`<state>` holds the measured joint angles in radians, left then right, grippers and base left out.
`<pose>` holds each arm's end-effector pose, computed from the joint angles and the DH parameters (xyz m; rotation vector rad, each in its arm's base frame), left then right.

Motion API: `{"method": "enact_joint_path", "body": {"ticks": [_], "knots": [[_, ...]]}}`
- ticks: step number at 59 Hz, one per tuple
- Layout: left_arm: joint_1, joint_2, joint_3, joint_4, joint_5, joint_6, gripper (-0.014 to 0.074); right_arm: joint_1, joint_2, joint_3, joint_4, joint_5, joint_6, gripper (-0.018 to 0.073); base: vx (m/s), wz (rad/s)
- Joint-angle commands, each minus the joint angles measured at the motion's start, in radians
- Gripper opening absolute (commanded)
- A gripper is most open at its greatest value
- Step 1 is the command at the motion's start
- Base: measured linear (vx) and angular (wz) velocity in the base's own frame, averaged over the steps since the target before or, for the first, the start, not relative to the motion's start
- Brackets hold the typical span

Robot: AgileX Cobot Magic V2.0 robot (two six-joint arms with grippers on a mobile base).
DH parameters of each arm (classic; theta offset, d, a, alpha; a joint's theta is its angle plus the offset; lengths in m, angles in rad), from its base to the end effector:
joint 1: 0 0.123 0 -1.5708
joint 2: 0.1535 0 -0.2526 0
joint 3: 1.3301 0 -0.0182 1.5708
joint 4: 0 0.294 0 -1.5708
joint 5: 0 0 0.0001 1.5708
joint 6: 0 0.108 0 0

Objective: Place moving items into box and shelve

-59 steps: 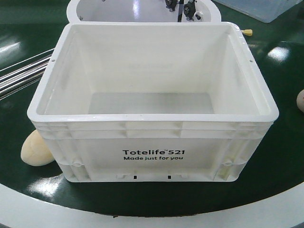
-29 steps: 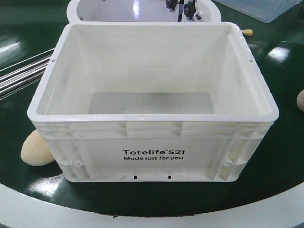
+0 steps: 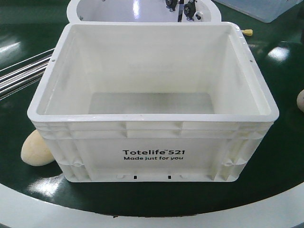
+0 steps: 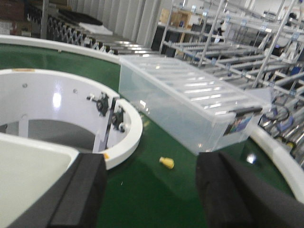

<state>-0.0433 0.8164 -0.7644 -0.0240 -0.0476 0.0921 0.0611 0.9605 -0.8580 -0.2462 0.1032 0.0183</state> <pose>0.2578 -0.0110 0.3687 0.0819 1.4858 0.0209 0.2897 0.0150 0.3509 -0.2234 1.6734 -0.1455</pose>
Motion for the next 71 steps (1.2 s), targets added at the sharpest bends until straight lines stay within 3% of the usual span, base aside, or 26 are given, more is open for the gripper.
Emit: {"method": "enact_joint_path", "body": {"ticks": [1, 10, 18, 26, 31, 38, 45, 71], "knots": [[0.002, -0.006, -0.044, -0.009, -0.022, -0.037, 0.0409, -0.005, -0.009, -0.058, 0.021, 0.03, 0.054, 0.0512, 0.0, 0.0], [0.002, 0.018, -0.192, -0.007, 0.245, -0.092, 0.0455, -0.006, 0.009, -0.191, -0.015, 0.318, 0.109, 0.0511, 0.0, 0.0], [0.027, 0.108, -0.38, 0.0, 0.367, -0.103, 0.0472, -0.016, 0.09, -0.396, -0.115, 0.49, 0.164, 0.0511, 0.0, 0.0], [0.067, 0.205, -0.488, 0.0, 0.426, -0.148, 0.0472, -0.144, 0.228, -0.56, -0.13, 0.608, 0.183, 0.0511, 0.0, 0.0], [0.088, 0.249, -0.492, 0.0, 0.463, -0.159, 0.0472, -0.253, 0.312, -0.591, -0.063, 0.645, 0.143, 0.0511, 0.0, 0.0], [0.103, 0.316, -0.491, -0.01, 0.569, -0.193, 0.0472, -0.393, 0.436, -0.584, 0.135, 0.704, -0.008, 0.0511, 0.0, 0.0], [0.103, 0.376, -0.491, -0.012, 0.636, -0.206, 0.0472, -0.466, 0.562, -0.584, 0.28, 0.73, -0.13, 0.0511, 0.0, 0.0], [0.103, 0.431, -0.491, -0.042, 0.814, -0.157, 0.0472, -0.481, 0.853, -0.584, 0.284, 0.666, -0.135, 0.0511, 0.0, 0.0]]}}
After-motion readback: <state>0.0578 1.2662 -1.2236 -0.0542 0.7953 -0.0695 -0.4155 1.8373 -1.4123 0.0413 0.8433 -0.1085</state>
